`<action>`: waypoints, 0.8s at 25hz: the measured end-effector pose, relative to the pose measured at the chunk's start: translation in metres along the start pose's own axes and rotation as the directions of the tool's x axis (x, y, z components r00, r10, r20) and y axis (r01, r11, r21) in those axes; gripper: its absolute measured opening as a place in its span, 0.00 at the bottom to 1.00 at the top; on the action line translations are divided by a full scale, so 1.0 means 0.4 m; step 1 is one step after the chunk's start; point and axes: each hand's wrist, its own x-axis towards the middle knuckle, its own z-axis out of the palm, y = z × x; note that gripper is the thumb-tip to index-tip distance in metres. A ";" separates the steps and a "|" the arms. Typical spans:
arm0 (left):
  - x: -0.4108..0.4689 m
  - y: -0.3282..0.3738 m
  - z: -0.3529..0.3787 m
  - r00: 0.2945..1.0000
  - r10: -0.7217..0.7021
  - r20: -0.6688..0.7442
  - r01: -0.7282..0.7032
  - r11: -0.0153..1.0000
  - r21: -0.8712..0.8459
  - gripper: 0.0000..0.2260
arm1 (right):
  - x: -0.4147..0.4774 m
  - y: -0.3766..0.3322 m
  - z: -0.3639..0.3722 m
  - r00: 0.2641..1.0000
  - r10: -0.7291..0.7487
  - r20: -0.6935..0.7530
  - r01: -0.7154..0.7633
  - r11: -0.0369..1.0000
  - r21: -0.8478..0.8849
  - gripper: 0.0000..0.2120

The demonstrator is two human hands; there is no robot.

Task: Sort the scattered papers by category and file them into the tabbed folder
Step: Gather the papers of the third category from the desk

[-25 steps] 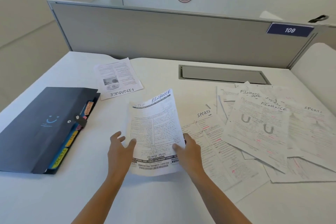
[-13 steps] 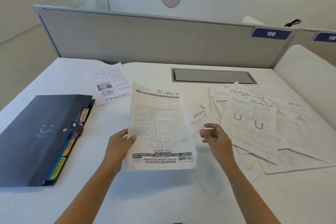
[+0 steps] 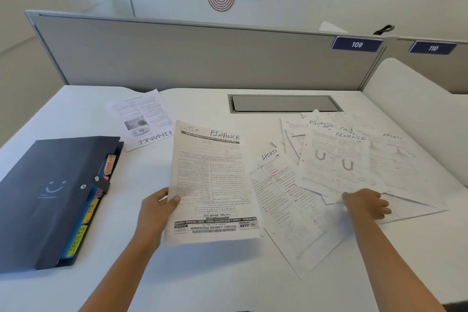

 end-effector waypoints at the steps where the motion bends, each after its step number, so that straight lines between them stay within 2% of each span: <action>1: -0.001 -0.001 0.000 1.000 0.000 0.004 -0.001 1.000 0.012 0.10 | 0.004 -0.006 -0.005 0.999 0.044 0.007 -0.044 0.999 0.003 0.30; 6: 0.005 -0.012 0.001 1.000 -0.016 -0.006 0.016 1.000 0.019 0.10 | 0.006 -0.009 -0.018 0.996 0.043 0.076 -0.047 0.998 0.046 0.29; 7: 0.005 -0.016 0.002 1.000 -0.020 -0.010 0.020 1.000 0.019 0.10 | 0.002 -0.003 -0.016 0.997 0.036 0.072 -0.043 0.994 0.098 0.27; 9: 0.011 -0.024 0.003 0.999 -0.027 -0.019 0.028 0.999 0.033 0.10 | -0.008 0.011 -0.008 0.999 0.020 0.050 -0.035 0.947 0.319 0.19; 12: 0.023 -0.040 0.006 0.998 -0.049 -0.026 0.050 0.998 0.047 0.09 | -0.064 0.016 -0.005 0.990 0.051 0.130 -0.128 0.704 0.698 0.15; 14: 0.032 -0.052 0.011 0.998 -0.060 -0.029 0.062 0.996 0.067 0.09 | -0.124 0.006 -0.004 0.974 0.004 0.228 -0.192 0.551 0.812 0.12; 16: 0.041 -0.064 0.018 0.997 -0.069 -0.041 0.073 0.994 0.085 0.09 | -0.189 0.000 0.006 0.948 -0.099 0.304 -0.221 0.483 0.847 0.10; 18: 0.049 -0.077 0.026 0.996 -0.074 -0.057 0.079 0.991 0.105 0.08 | -0.258 0.004 0.023 0.908 -0.224 0.354 -0.182 0.551 0.814 0.05; 20: 0.055 -0.091 0.031 0.995 -0.081 -0.062 0.087 0.989 0.121 0.07 | -0.329 0.013 0.039 0.860 -0.321 0.397 -0.105 0.649 0.753 0.09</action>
